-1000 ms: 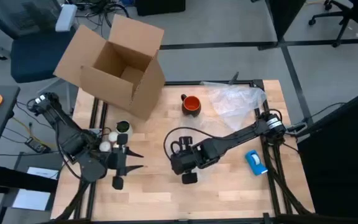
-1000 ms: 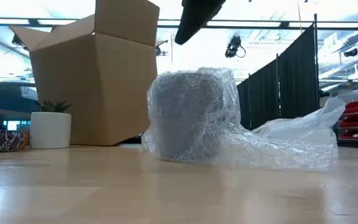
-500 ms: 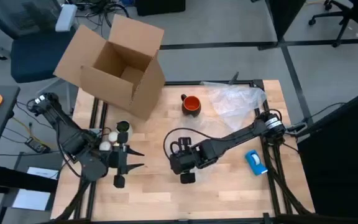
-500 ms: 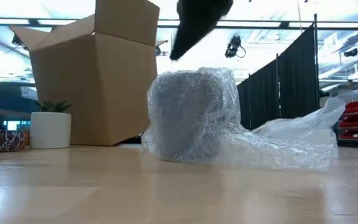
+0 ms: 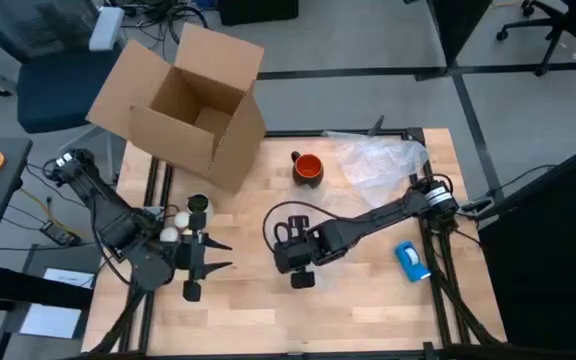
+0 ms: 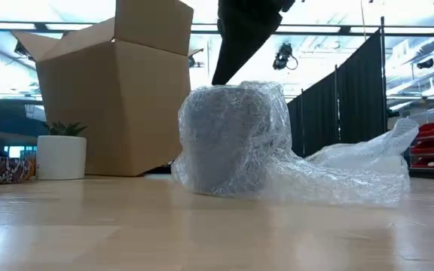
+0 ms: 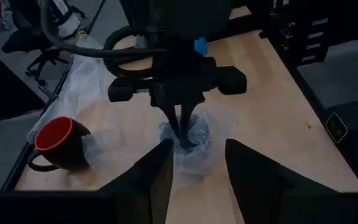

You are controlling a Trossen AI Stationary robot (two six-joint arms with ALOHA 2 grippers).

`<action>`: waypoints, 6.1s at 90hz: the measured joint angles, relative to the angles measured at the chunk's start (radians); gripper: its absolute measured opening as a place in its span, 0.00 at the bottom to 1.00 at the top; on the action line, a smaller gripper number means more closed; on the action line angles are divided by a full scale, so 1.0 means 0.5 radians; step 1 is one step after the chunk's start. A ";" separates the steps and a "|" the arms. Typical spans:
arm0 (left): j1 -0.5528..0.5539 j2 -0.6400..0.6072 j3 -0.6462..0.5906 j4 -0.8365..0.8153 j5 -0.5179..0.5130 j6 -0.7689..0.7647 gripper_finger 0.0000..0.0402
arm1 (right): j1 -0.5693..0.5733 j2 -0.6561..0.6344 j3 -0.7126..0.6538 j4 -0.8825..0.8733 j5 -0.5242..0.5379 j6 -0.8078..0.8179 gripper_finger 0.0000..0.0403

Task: Wrap mug
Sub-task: Wrap the blue mug with bubble wrap

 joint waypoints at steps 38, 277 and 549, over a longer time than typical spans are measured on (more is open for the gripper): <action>0.000 0.000 0.000 -0.004 0.000 -0.001 0.32 | 0.043 0.001 0.000 -0.006 -0.014 0.037 0.00; 0.025 0.092 0.001 -0.008 -0.018 -0.037 0.32 | -0.049 -0.006 -0.363 0.216 -0.035 0.201 0.00; 0.036 0.091 0.001 -0.019 -0.014 -0.041 0.32 | -0.027 -0.003 0.205 -1.407 0.643 0.515 0.00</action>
